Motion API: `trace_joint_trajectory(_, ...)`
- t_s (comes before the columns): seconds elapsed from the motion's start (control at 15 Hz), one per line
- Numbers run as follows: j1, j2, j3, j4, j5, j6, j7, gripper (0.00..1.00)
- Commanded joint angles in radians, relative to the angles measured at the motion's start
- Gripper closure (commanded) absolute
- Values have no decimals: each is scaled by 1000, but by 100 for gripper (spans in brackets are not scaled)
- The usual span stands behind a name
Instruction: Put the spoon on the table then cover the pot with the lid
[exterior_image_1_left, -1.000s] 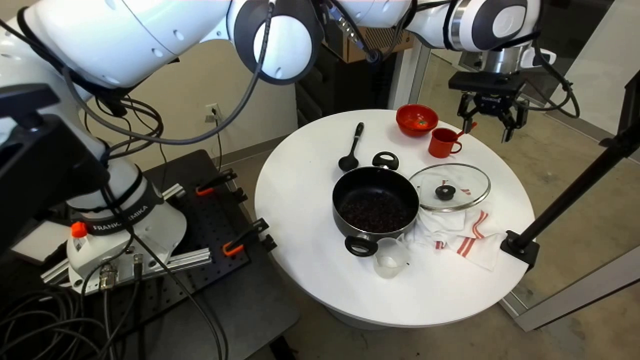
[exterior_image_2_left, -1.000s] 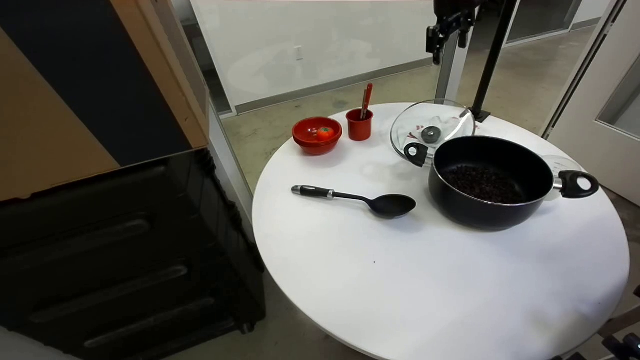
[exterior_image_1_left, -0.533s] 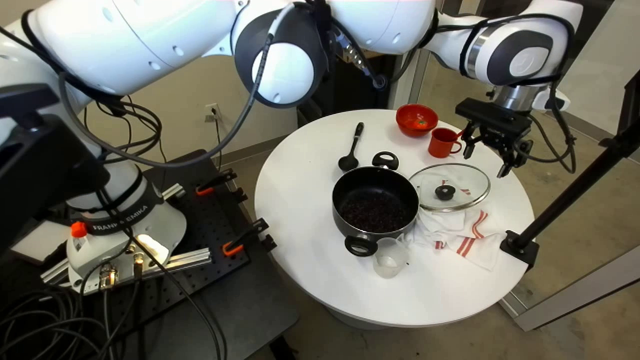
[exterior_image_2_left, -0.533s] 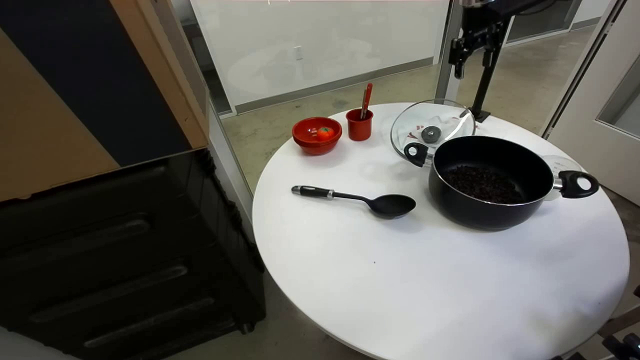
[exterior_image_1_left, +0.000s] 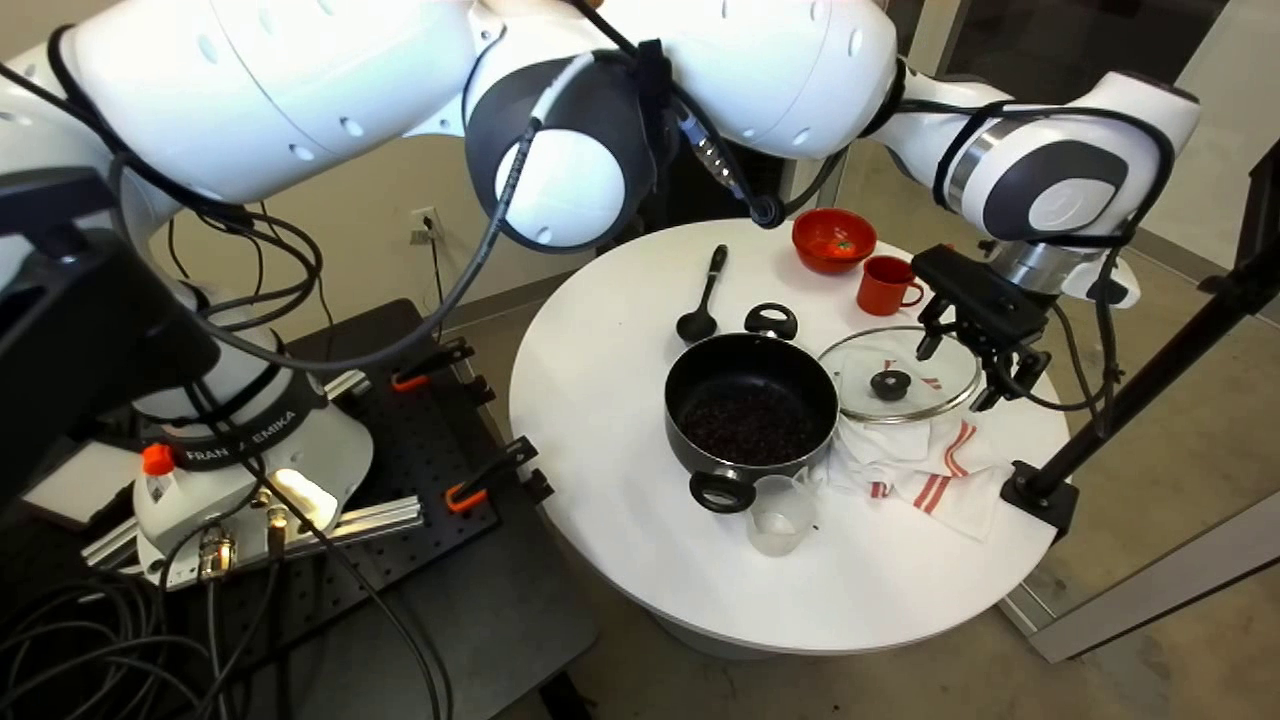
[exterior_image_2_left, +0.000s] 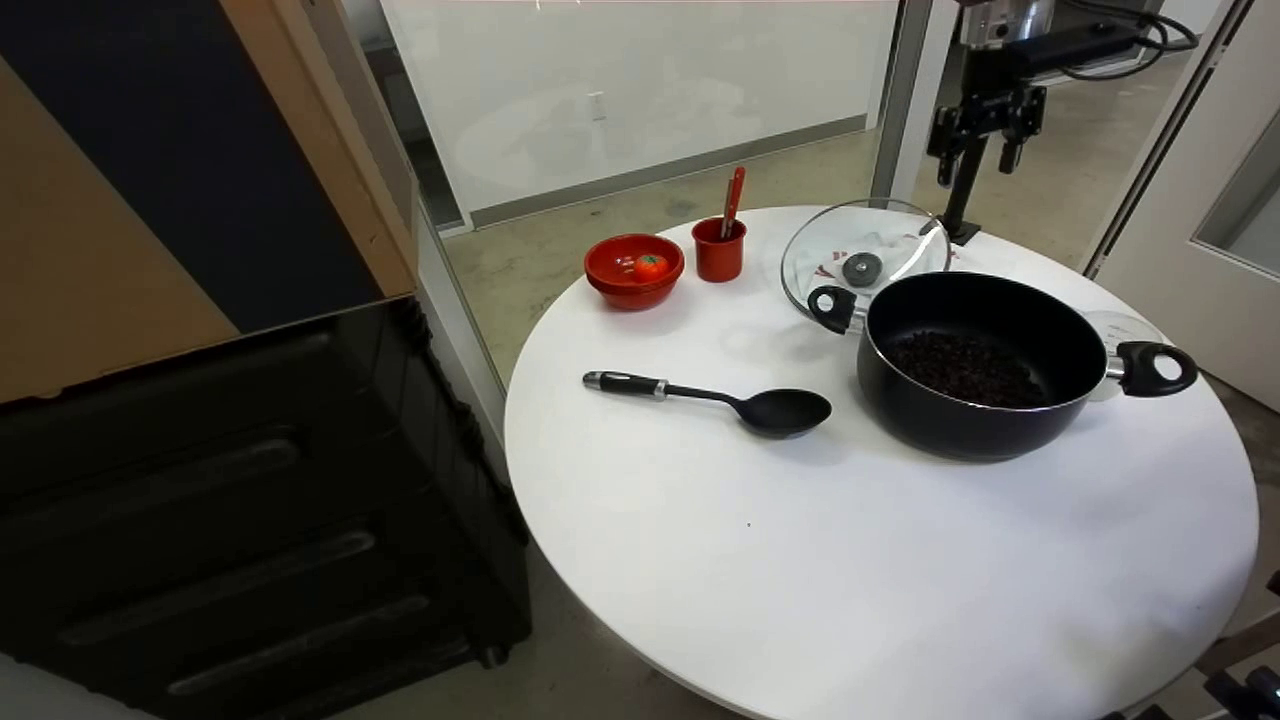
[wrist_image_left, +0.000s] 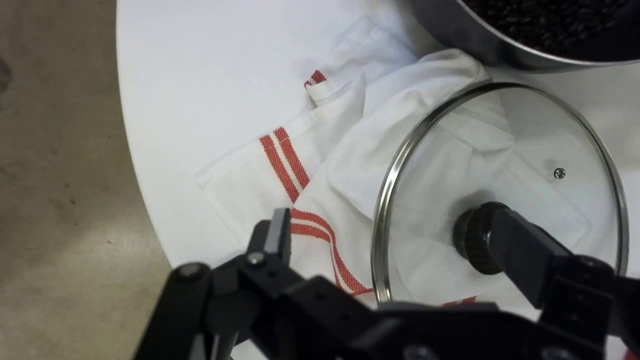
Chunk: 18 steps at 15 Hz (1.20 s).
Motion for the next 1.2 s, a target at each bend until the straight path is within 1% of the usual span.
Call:
trace_joint_trajectory(0.0,-38,-11,37,-54,45,30,-19,0)
trace_joint_trajectory(0.27,-58,-13,68,-103,53,15,-43,0)
trace_joint_trajectory(0.53,-74,-17,109,-164,46,31,-135,0)
trace_joint_trajectory(0.73,-85,-24,120,-206,44,35,-170,0)
trace_joint_trajectory(0.87,-89,-31,116,-238,36,57,-173,0)
trace_joint_trajectory(1.13,-111,-50,110,-305,37,142,-159,0)
